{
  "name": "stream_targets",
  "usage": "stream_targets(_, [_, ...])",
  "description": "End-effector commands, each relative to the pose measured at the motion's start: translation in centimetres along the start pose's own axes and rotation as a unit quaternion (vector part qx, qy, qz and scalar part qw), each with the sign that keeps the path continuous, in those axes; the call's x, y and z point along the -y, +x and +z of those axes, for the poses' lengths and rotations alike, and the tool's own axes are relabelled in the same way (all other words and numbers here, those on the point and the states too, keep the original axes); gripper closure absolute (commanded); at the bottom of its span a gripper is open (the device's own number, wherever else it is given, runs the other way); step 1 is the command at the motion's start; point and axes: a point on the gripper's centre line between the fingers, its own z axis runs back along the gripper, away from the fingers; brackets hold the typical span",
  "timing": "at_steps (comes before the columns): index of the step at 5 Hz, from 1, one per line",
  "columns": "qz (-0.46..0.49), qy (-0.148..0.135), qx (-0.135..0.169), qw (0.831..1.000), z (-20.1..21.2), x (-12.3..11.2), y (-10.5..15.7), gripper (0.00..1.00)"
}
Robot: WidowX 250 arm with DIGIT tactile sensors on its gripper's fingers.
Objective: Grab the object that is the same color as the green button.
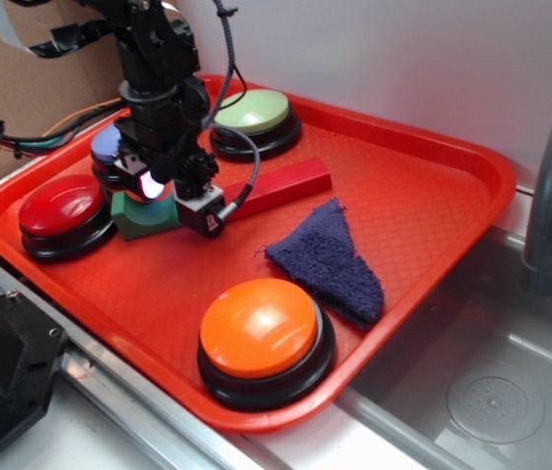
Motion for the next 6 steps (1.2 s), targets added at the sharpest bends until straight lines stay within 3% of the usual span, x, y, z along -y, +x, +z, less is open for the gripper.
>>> stream_targets(1, [0.003,-0.006,0.011,1.0,0.0,-0.9,0.6,0.14])
stream_targets(2, [-0.005,-0.002,0.01,1.0,0.0,-0.7,0.5,1.0])
stream_targets(4, [-0.001,-0.015,0.015,1.0,1.8,-0.5,1.2,1.0])
stream_targets(5, [0.033,-0.026,0.018,0.999,5.5,0.2,2.2,1.0])
stream_targets(6, [0.062,-0.071,0.026,0.995,10.7,1.3,3.3,1.0])
